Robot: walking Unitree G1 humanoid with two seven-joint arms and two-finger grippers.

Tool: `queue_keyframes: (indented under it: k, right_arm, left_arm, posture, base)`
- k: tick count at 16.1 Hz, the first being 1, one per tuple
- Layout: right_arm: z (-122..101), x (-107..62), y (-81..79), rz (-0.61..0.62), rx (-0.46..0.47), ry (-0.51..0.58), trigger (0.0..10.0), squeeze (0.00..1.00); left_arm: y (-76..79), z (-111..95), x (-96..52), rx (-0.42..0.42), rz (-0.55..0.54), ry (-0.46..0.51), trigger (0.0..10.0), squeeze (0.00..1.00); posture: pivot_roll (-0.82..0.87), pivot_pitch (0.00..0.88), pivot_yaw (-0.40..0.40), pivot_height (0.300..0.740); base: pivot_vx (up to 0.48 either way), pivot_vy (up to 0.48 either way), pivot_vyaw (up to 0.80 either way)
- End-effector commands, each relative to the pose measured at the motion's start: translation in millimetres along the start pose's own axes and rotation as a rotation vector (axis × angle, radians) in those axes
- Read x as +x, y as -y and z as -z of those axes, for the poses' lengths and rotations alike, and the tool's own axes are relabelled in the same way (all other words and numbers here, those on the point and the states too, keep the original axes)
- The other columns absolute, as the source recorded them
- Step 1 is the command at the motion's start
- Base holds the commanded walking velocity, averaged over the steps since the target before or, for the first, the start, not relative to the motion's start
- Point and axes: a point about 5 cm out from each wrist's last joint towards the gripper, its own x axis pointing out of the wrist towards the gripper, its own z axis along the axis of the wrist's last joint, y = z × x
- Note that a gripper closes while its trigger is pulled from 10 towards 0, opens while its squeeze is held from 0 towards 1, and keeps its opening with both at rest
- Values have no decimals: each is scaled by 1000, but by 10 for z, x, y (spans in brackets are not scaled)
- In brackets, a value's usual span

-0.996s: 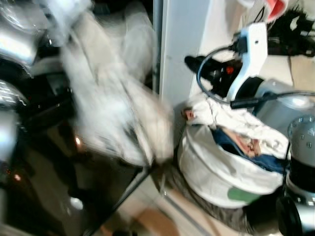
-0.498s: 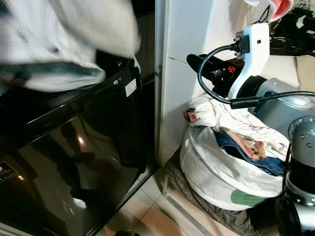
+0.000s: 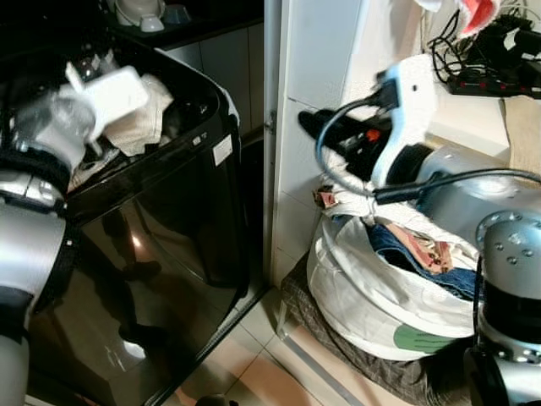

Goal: Clothes washing

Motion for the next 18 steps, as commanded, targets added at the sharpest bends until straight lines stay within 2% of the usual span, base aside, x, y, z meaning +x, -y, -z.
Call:
queue_keyframes:
  k: [1, 3, 4, 7, 8, 10, 11, 12, 13, 14, 15, 16, 17, 18]
  right_arm:
    - [59, -1, -79, -49, -11, -35, 10000, 0]
    - [167, 12, -172, -124, -20, -85, 10000, 0]
    - [222, 11, -207, -152, -35, -117, 10000, 0]
    - [290, 11, -214, -169, -52, -149, 10000, 0]
    - [312, 15, -199, -166, -57, -156, 10000, 0]
    - [341, 38, -94, -78, -106, -163, 10000, 0]
    - [356, 54, 0, 4, -141, -165, 10000, 0]
    - [403, 69, 137, 116, -189, -189, 10000, 0]
    - [540, 56, 484, 351, -215, -249, 10000, 0]
    - [578, 45, 585, 407, -199, -253, 10000, 1000]
    - [638, 24, 770, 490, -170, -246, 10000, 1000]
    - [711, -2, 947, 561, -154, -249, 10000, 1000]
    - [747, -8, 1016, 576, -146, -249, 10000, 1000]
    - [829, -11, 1158, 599, -136, -263, 10000, 1000]
  left_arm:
    - [-55, 122, -28, -65, 8, -28, 10000, 1000]
    - [-45, 307, -47, -148, 39, -61, 10000, 1000]
    - [9, 370, -50, -218, 95, -55, 10000, 1000]
    - [78, 316, -38, -395, 124, 53, 10000, 1000]
    - [64, 248, -42, -451, 92, 114, 10000, 1000]
    - [-63, 12, -96, -455, -70, 287, 10000, 1000]
    - [-33, -116, -129, -486, -49, 386, 10000, 1000]
    - [92, -272, -154, -539, 50, 497, 10000, 718]
    - [494, -625, -306, -609, 288, 730, 10000, 0]
    - [644, -714, -368, -612, 349, 776, 10000, 0]
    - [882, -862, -471, -652, 443, 841, 10000, 0]
    - [1069, -979, -552, -702, 487, 869, 10000, 0]
    - [1147, -1025, -584, -717, 503, 884, 10000, 0]
    - [1298, -1087, -627, -777, 524, 883, 10000, 0]
  posture:
    - [-41, 0, 25, 740]
    - [-27, 0, 17, 740]
    - [-24, 0, 15, 740]
    - [-15, 0, 7, 740]
    - [-14, 0, 5, 740]
    - [-16, 0, 6, 740]
    - [-18, 0, 7, 740]
    - [-18, 0, 7, 740]
    - [-25, 0, 11, 740]
    - [-25, 0, 11, 740]
    - [-33, 0, 17, 740]
    - [-35, 0, 20, 740]
    - [-37, 0, 21, 740]
    - [-38, 0, 21, 740]
  base:
    - [0, 0, 0]
    - [0, 0, 0]
    - [0, 0, 0]
    - [0, 0, 0]
    - [0, 0, 0]
    - [0, 0, 0]
    - [0, 0, 0]
    - [0, 0, 0]
    - [0, 0, 0]
    - [0, 0, 0]
    - [0, 0, 0]
    - [0, 0, 0]
    - [0, 0, 0]
    - [0, 0, 0]
